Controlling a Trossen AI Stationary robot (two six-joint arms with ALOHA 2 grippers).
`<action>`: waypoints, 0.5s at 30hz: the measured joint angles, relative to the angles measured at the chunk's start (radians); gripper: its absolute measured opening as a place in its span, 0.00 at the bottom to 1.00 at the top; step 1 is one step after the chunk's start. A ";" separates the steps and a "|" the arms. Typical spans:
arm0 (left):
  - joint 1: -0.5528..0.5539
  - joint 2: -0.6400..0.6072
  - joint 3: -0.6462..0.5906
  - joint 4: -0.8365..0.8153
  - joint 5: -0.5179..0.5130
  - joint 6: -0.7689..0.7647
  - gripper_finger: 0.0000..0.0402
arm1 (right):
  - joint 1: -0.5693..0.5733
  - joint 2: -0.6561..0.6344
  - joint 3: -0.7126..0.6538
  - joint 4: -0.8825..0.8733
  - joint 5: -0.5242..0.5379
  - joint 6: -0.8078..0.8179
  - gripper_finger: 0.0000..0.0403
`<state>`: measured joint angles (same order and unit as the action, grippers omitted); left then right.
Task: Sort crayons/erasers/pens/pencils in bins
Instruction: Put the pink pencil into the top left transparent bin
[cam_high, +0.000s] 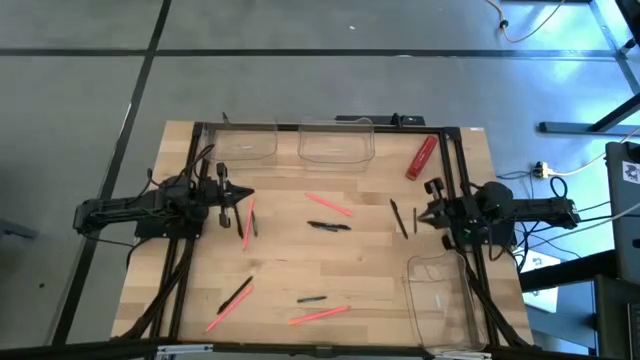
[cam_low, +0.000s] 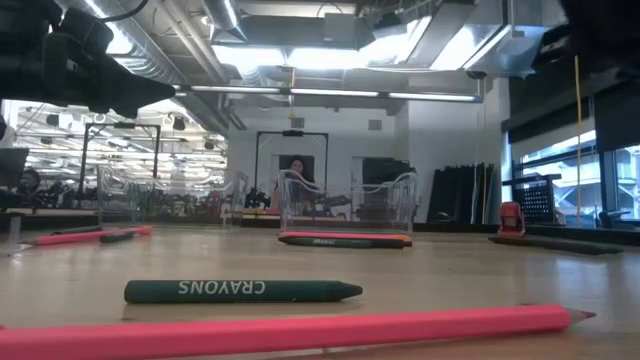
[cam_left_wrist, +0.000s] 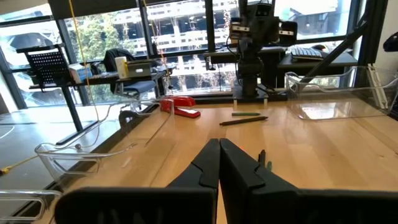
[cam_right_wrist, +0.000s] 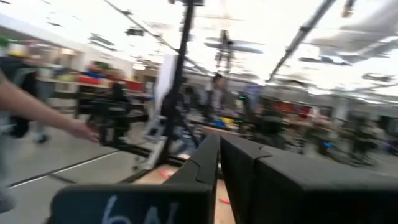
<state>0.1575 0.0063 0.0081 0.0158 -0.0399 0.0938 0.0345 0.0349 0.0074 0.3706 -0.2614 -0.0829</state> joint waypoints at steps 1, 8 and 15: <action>0.000 0.000 0.000 0.000 0.000 0.019 0.00 | 0.000 0.000 0.000 0.000 0.028 -0.001 0.05; 0.000 0.000 0.019 0.050 -0.019 -0.066 0.00 | 0.000 0.000 0.000 0.012 0.085 0.073 0.05; 0.000 0.045 0.250 -0.144 -0.022 -0.271 0.00 | 0.000 0.000 0.000 0.016 0.086 0.105 0.05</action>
<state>0.1577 0.0516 0.2582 -0.1283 -0.0619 -0.1770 0.0345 0.0353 0.0074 0.3862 -0.1757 0.0216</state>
